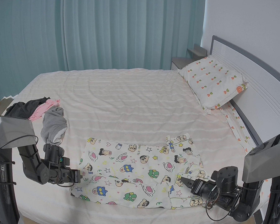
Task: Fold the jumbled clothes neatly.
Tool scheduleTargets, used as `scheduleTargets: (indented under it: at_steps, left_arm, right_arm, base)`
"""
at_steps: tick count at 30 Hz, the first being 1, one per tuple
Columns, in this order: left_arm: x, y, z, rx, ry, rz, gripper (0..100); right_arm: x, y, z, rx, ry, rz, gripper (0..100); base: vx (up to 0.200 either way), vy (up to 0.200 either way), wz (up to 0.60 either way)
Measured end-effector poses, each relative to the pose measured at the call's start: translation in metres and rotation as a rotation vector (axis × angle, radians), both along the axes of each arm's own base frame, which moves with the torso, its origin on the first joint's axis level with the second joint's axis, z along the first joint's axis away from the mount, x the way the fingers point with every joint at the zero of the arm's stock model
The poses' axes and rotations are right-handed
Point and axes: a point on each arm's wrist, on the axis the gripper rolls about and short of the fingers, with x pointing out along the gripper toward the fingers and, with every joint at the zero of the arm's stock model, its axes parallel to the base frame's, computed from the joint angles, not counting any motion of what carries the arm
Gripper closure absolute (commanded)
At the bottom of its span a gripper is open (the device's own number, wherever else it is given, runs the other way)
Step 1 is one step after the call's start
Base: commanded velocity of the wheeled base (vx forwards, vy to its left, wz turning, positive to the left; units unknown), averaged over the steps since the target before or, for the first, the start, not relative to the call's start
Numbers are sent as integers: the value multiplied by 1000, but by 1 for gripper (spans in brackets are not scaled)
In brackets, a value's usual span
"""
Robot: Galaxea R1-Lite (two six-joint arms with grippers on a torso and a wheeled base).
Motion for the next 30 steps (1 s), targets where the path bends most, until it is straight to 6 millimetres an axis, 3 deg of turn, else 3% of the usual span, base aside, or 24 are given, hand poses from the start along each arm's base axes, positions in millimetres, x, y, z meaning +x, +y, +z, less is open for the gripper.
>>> scheduleTargets:
  at_steps: [20, 21, 30]
  left_arm:
    - [5, 0, 0, 4, -11, 3, 100]
    - [5, 0, 0, 4, -12, 2, 0]
    - [10, -7, -2, 4, -22, -18, 0]
  right_arm:
    - [0, 0, 0, -1, 0, -1, 0]
    - [0, 0, 0, -1, 0, -1, 0]
    - [0, 0, -1, -2, 1, -1, 0]
  base:
    - [0, 0, 0]
    - [0, 0, 0]
    - [0, 0, 0]
